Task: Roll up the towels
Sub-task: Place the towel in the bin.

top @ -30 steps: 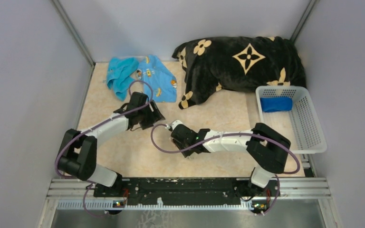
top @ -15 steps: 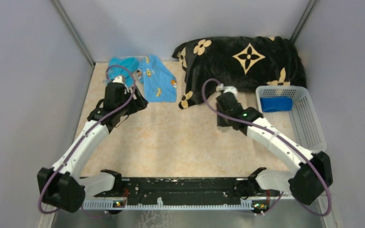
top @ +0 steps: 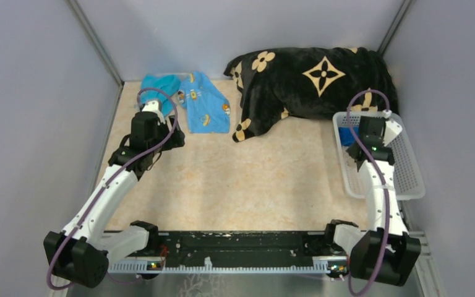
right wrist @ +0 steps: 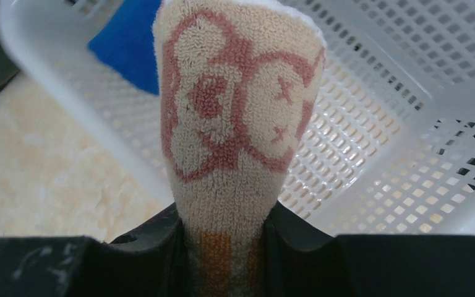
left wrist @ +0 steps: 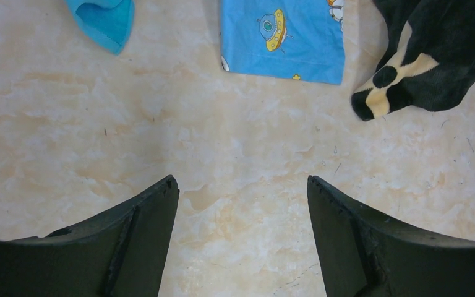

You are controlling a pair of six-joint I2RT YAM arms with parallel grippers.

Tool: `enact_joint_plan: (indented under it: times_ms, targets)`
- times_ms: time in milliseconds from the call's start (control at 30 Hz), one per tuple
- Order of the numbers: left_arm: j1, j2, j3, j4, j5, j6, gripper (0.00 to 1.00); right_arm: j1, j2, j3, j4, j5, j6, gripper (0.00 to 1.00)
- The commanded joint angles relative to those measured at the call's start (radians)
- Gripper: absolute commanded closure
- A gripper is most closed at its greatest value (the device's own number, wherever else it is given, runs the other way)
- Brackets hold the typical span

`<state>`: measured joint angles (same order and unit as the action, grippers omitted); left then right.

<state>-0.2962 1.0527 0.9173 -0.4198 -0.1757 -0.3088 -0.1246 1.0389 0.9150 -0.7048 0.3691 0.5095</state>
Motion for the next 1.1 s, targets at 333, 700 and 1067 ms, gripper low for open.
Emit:
enact_joint_plan:
  times_ms: [333,700,1067]
  targets:
    - [0.011,0.006,-0.022,0.024,-0.011,0.028,0.18,-0.178,0.312,-0.091,0.300,0.013,0.349,0.85]
    - [0.028,0.017,-0.034,0.038,-0.054,0.025,0.18,-0.178,0.554,-0.045,0.457,-0.034,0.424,0.84]
    - [0.044,0.035,-0.039,0.044,-0.032,0.012,0.18,-0.164,0.588,-0.036,0.565,-0.056,0.455,0.78]
